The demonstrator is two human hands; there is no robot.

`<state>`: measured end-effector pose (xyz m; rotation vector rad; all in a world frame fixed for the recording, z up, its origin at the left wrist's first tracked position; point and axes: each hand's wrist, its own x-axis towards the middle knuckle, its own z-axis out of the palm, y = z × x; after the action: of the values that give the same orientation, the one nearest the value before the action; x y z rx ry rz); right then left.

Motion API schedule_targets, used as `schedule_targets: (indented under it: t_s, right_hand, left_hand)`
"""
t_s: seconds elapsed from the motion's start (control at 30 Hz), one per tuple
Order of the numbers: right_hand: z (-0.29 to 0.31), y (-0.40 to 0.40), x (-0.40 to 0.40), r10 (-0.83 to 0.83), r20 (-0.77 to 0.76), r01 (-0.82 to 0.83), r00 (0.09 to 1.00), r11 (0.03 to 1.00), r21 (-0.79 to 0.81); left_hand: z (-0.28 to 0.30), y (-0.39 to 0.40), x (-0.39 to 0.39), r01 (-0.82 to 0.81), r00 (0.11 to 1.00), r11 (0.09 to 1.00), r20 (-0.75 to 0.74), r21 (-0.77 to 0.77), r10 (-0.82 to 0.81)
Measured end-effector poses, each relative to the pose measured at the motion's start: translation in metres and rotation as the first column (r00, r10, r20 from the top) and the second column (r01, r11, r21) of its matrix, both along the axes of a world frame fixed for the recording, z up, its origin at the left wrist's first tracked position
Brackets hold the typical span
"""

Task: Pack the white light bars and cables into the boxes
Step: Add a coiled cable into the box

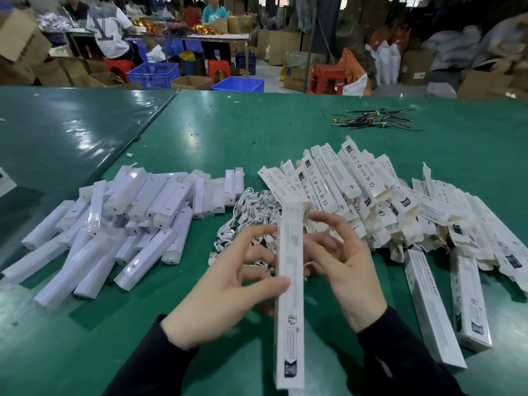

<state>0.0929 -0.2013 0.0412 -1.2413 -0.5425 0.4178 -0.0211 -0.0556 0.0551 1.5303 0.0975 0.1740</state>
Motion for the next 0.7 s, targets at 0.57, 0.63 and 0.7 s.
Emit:
schedule_targets:
  t_s: [0.57, 0.63, 0.7]
  right_hand:
    - [-0.007, 0.008, -0.003, 0.134, 0.003, -0.131, 0.991, 0.973, -0.192]
    - [-0.008, 0.008, -0.003, 0.143, 0.013, -0.137, 0.990, 0.969, -0.208]
    - [-0.008, 0.008, -0.003, 0.154, 0.006, -0.150, 0.988, 0.968, -0.203]
  left_hand:
    - [-0.023, -0.007, 0.006, 0.022, 0.999, 0.987, -0.026, -0.159, -0.026]
    - [-0.024, -0.009, 0.006, 0.039, 0.999, 0.982, -0.028, -0.182, -0.045]
    - [-0.026, -0.009, 0.006, 0.058, 0.998, 0.981, -0.028, -0.186, -0.064]
